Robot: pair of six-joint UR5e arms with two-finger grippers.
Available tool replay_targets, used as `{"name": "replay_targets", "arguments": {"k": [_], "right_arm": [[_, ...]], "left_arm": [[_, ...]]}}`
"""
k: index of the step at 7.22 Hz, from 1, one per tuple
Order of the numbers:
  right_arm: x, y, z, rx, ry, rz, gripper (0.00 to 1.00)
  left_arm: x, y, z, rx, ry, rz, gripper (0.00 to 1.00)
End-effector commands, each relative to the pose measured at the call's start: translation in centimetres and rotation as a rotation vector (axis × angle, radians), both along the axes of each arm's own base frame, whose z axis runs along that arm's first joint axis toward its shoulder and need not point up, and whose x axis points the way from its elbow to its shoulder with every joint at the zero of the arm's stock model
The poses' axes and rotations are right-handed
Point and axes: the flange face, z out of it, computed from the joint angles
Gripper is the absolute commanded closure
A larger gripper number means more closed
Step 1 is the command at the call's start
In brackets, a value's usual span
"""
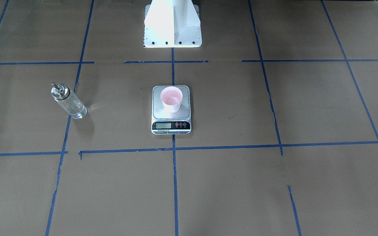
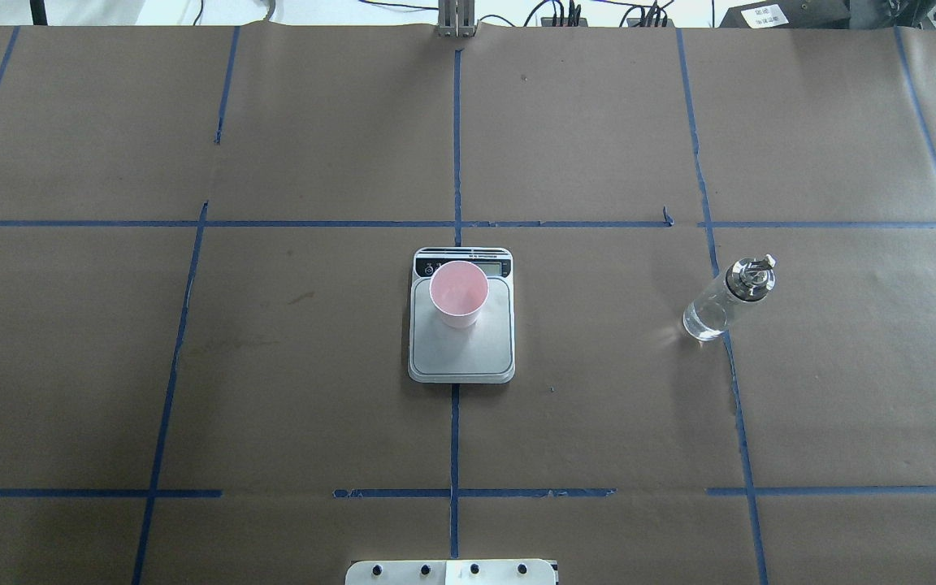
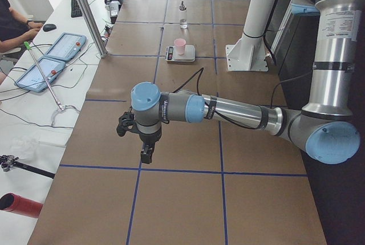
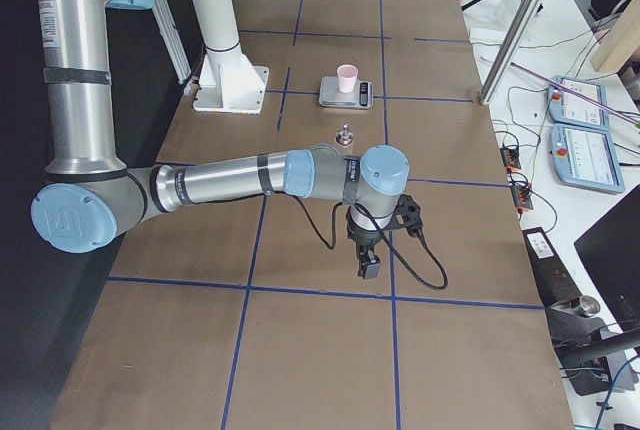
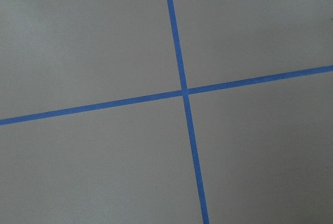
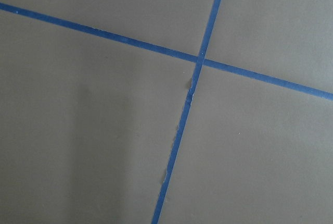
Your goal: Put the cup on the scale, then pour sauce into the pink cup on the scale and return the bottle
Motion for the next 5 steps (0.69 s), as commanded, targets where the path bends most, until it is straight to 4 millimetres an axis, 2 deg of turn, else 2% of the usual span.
{"name": "replay_targets", "arguments": {"k": [1,2,3,4,5], "right_arm": [[-0.3,0.2,1.6,0.017,0.001,-0.001,0.00],[-0.3,0.3,1.7,0.035,0.001,0.000,0.00],[-0.3,1.1,1.9,0.035,-0.001,-0.001,0.00],[-0.3,1.3,2.1,0.031,-0.002,-0.002,0.00],[-0.3,1.5,2.0,0.031,-0.004,0.000,0.00]], "left_arm": [[0.0,-0.2,0.2,-0.006,-0.008,-0.002,0.00],[-0.1,-1.4,0.5,-0.013,-0.011,-0.003,0.00],[-0.1,-3.3,1.5,-0.040,-0.010,-0.002,0.00],[-0.2,-4.1,1.9,-0.052,-0.010,-0.002,0.00],[-0.1,-3.9,2.0,-0.056,-0.008,-0.001,0.00]]}}
